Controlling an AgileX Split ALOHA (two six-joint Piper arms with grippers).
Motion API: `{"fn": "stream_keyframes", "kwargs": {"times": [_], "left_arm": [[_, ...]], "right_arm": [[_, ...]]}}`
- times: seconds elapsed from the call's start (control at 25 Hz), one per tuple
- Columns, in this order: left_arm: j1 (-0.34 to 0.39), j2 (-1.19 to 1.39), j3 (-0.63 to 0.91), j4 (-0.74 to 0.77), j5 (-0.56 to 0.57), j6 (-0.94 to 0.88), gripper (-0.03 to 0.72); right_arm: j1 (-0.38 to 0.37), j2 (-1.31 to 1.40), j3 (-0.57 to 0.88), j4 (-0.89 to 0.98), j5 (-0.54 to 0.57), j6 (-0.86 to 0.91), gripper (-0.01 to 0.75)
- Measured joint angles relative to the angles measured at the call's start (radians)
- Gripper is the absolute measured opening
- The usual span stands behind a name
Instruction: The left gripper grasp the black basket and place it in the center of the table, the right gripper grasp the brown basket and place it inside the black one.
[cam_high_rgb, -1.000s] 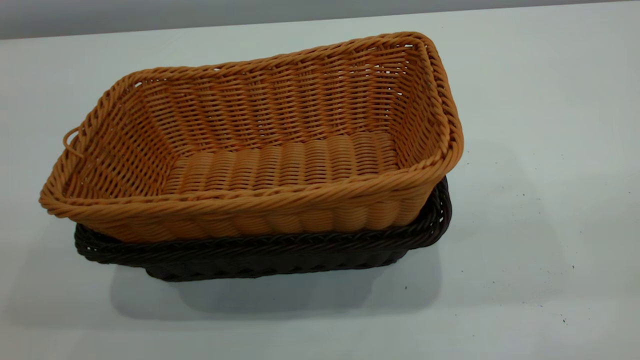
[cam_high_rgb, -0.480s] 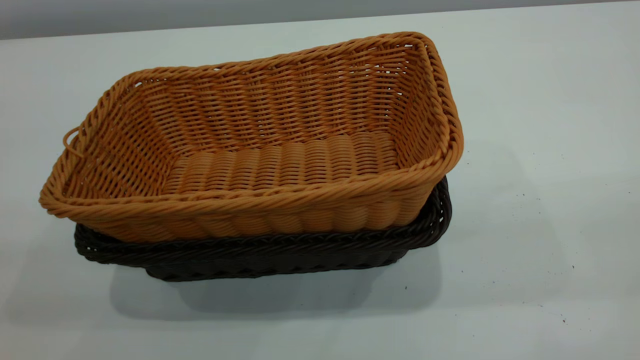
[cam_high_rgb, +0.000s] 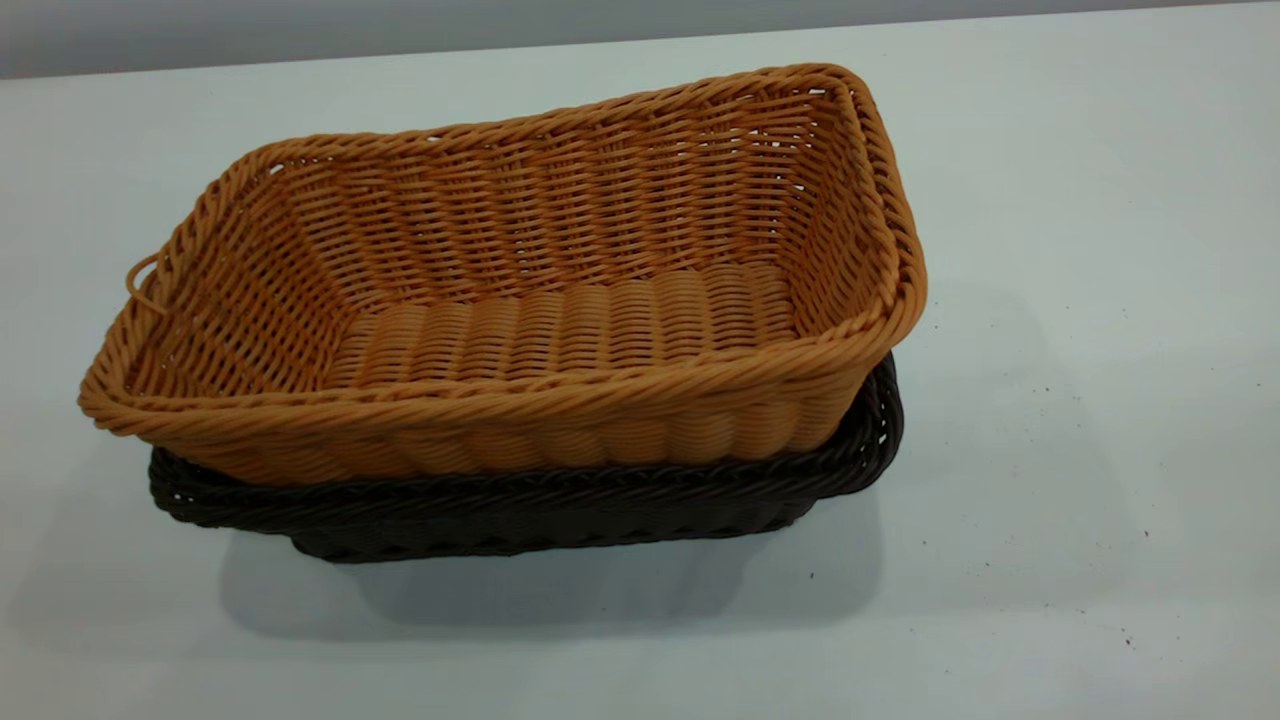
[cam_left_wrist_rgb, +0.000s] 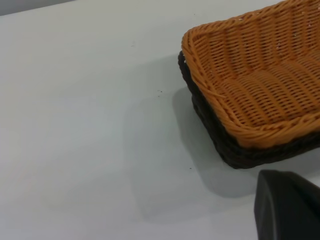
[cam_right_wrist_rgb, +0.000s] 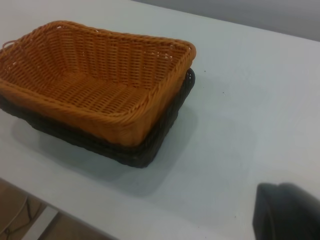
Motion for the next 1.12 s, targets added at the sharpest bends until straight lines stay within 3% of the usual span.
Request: {"fn": "stream_keyframes", "kwargs": {"times": [0.16, 0.48, 0.68, 1.12], "left_arm": [[0.084, 0.000, 0.000, -0.006, 0.002, 0.003, -0.001], [0.255, 0.000, -0.001, -0.005, 0.002, 0.002, -0.001], [0.267, 0.000, -0.001, -0.005, 0.000, 0.003, -0.001], [0.267, 0.000, -0.001, -0.003, 0.000, 0.003, -0.001]], "right_arm": [[-0.024, 0.000, 0.000, 0.003, 0.000, 0.000, 0.000], [-0.244, 0.000, 0.000, 0.003, 0.000, 0.000, 0.000], [-0.347, -0.004, 0.001, 0.003, 0.001, 0.000, 0.000], [-0.350, -0.005, 0.001, 0.003, 0.001, -0.002, 0.000]]}}
